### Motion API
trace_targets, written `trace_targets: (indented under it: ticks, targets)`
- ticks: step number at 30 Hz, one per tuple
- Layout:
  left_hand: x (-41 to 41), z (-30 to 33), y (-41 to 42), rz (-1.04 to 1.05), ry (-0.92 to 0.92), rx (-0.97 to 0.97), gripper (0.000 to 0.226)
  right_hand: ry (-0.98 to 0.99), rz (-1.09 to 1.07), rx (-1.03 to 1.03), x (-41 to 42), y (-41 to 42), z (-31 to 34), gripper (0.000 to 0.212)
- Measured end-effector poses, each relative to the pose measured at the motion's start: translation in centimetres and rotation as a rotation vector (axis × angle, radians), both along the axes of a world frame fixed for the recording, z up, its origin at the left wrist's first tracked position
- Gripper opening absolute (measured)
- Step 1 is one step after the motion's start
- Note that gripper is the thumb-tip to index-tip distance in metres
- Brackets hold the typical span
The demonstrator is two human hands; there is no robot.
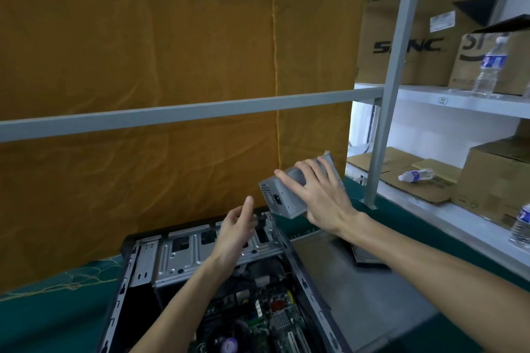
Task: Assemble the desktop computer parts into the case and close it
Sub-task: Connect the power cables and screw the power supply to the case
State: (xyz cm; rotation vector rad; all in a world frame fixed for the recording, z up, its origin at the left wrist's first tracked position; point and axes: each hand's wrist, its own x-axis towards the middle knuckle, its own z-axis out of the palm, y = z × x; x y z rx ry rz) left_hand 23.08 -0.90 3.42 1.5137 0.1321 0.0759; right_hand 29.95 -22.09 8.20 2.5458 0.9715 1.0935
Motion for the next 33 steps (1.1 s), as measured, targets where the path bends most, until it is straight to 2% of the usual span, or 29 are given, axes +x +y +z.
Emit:
trace_targets:
  ticks: [2,4,6,8,11,12,14,15,17,19,21,23,25,29,31,33]
  targets:
    - [1.0,1.8,-1.2,-0.098,0.140,-0.344,0.096,-0.033,0.024,0.059,-1.0,0.5,0.7,0.116]
    - [1.7,3.5,-1.9,-0.219,0.222,-0.620,0.092,-0.065,0.065,0.090,-2.1,1.3,1.0,0.112]
    - [1.8,4.7,-1.9,-0.259,0.260,-0.778,0.081,-0.088,0.090,0.068,-3.3,2.3,0.9,0.113]
    - [1.8,5.0,-1.1,-0.244,0.289,-0.800,0.067,-0.087,0.082,0.043,-4.2,3.2,0.4,0.117]
    - [1.4,3.8,0.7,-0.199,0.264,-0.693,0.057,0.044,0.140,0.000,-4.7,3.7,0.2,0.109]
    - [1.1,3.2,1.3,-0.170,0.231,-0.635,0.059,0.174,0.168,0.015,-4.7,3.5,0.1,0.105]
    - [0.6,1.8,3.0,-0.053,0.119,-0.513,0.071,0.561,0.180,0.173,-5.3,2.7,-0.1,0.093]
    - [0.2,1.4,4.1,0.009,0.056,-0.441,0.077,0.715,0.159,0.289,-5.7,2.2,-0.3,0.088]
    - [-0.9,0.8,6.3,0.054,-0.038,-0.326,0.086,0.829,0.063,0.585,-5.7,1.6,-0.7,0.079]
    - [-2.2,0.5,8.1,0.053,-0.064,-0.236,0.093,0.974,-0.126,0.969,-5.0,2.1,-0.4,0.078]
    - [-3.6,0.2,9.1,0.060,-0.097,-0.181,0.092,1.352,-0.262,1.316,-4.4,3.8,0.2,0.084]
    - [-5.1,0.3,9.8,0.074,-0.154,-0.107,0.083,1.662,-0.184,1.515,-4.7,6.2,0.5,0.092]
    - [-6.5,0.8,10.3,0.077,-0.211,-0.033,0.075,1.729,-0.121,1.539,-5.2,8.6,0.5,0.094]
    - [-9.7,1.7,10.9,0.051,-0.383,0.180,0.072,1.645,-0.037,1.523,-6.8,12.8,1.5,0.098]
    - [-11.3,2.1,11.4,0.060,-0.466,0.345,0.079,1.642,-0.001,1.439,-8.0,14.3,2.1,0.094]
    - [-12.4,2.2,12.0,0.082,-0.504,0.500,0.099,1.648,-0.060,1.368,-9.5,15.4,2.2,0.084]
